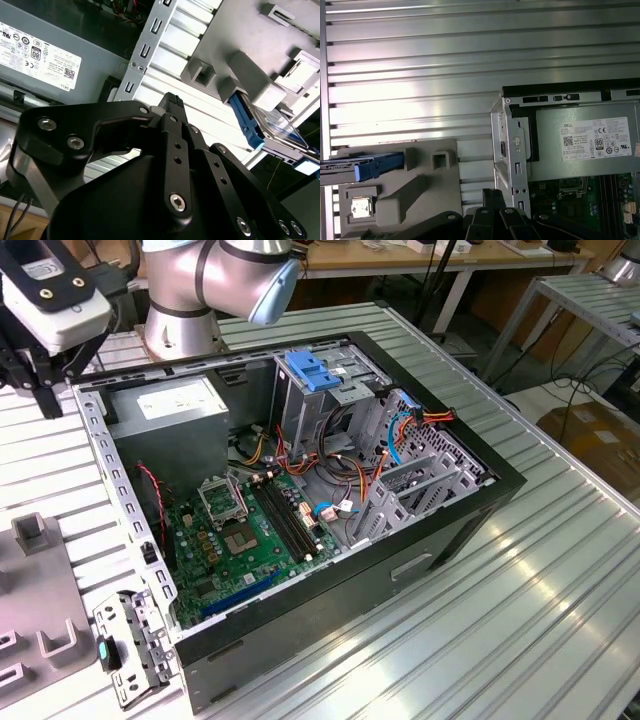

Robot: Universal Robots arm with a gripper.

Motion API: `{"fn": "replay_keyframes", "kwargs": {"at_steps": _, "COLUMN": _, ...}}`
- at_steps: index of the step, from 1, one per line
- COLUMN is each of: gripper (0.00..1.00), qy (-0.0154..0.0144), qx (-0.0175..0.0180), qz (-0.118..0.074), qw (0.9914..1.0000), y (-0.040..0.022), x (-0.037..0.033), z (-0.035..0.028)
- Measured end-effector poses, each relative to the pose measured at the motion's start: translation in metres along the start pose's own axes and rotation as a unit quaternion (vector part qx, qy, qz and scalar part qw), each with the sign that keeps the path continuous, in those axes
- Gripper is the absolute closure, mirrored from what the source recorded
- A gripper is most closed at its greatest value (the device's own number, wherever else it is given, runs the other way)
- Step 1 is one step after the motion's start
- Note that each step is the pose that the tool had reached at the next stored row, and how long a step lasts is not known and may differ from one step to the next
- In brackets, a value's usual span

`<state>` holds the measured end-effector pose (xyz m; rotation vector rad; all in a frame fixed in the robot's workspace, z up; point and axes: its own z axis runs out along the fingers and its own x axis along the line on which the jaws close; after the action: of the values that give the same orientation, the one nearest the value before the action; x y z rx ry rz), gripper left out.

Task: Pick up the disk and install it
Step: 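Reach for the disk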

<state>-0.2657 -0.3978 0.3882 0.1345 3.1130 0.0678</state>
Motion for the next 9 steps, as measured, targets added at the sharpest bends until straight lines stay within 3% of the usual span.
{"fn": "replay_keyframes", "kwargs": {"at_steps": 3, "gripper": 0.89, "qy": 0.0019, "qx": 0.0002, "qz": 0.002, "qw": 1.0, "y": -0.0005, "x": 0.0079, "z": 0.0}}
{"fn": "replay_keyframes", "kwargs": {"at_steps": 9, "gripper": 0.89, "qy": 0.0099, "qx": 0.001, "qz": 0.004, "qw": 0.99994, "y": -0.0016, "x": 0.025, "z": 0.0006}}
